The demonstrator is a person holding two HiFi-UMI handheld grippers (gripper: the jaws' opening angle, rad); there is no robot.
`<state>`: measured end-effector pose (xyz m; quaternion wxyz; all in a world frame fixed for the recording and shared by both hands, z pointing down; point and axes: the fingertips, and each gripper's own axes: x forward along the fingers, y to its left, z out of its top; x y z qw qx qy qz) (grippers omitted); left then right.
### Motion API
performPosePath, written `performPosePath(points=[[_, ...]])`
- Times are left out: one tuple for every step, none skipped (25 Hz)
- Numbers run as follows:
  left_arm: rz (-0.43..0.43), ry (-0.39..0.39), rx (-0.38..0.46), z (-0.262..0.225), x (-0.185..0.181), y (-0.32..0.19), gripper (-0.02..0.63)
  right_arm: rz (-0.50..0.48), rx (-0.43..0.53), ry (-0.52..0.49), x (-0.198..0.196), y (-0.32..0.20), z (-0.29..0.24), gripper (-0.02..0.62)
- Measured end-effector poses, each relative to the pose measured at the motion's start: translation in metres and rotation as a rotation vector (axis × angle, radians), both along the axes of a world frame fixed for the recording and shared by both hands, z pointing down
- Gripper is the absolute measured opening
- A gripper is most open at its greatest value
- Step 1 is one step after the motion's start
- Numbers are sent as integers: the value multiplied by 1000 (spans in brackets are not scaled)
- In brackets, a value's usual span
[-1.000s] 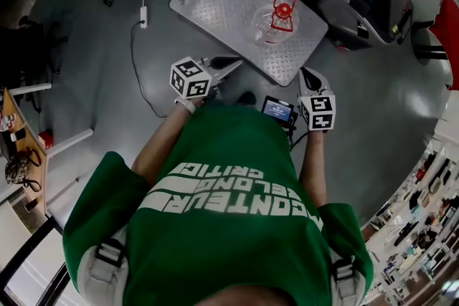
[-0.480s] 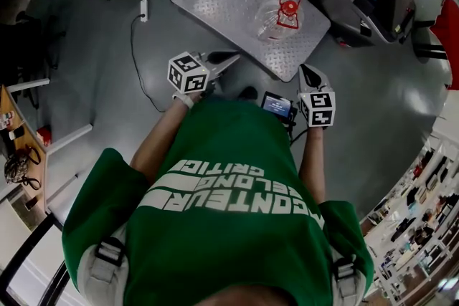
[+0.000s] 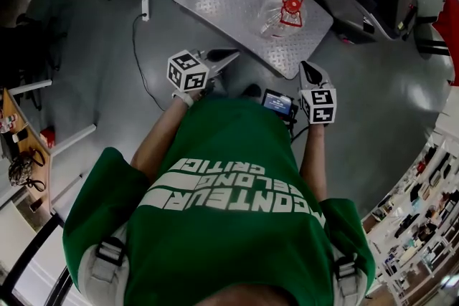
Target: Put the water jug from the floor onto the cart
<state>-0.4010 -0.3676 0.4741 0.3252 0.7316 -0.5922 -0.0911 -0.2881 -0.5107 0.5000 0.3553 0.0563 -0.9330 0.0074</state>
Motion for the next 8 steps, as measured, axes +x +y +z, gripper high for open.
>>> performPosePath(points=[[1,0,-1,0,-1,0,9,2,0,1,0,0,1,-6],[3,0,-1,-1,-1,-1,9,3,-1,2,0,-1,1,-6],[4,-1,-1,-1,-1,-1,9,5,-3,2,-1,-1,2,-6],[6,-2,-1,-1,-2,-2,9,6,-5,1,-2,-1,1,-6],[7,-3,0,-1,-3,-3,9,8,-6,0,-3,-1,1,-6],[8,-5,0,0,-4,-4,9,9,-6,0,-5,-2,2,-6],[9,-6,1,0,-5,-5,9,11,-6,0,-6,-3,2,-6],[10,-7,2,0,-6,-7,9,12,-6,0,-7,-3,3,-6]])
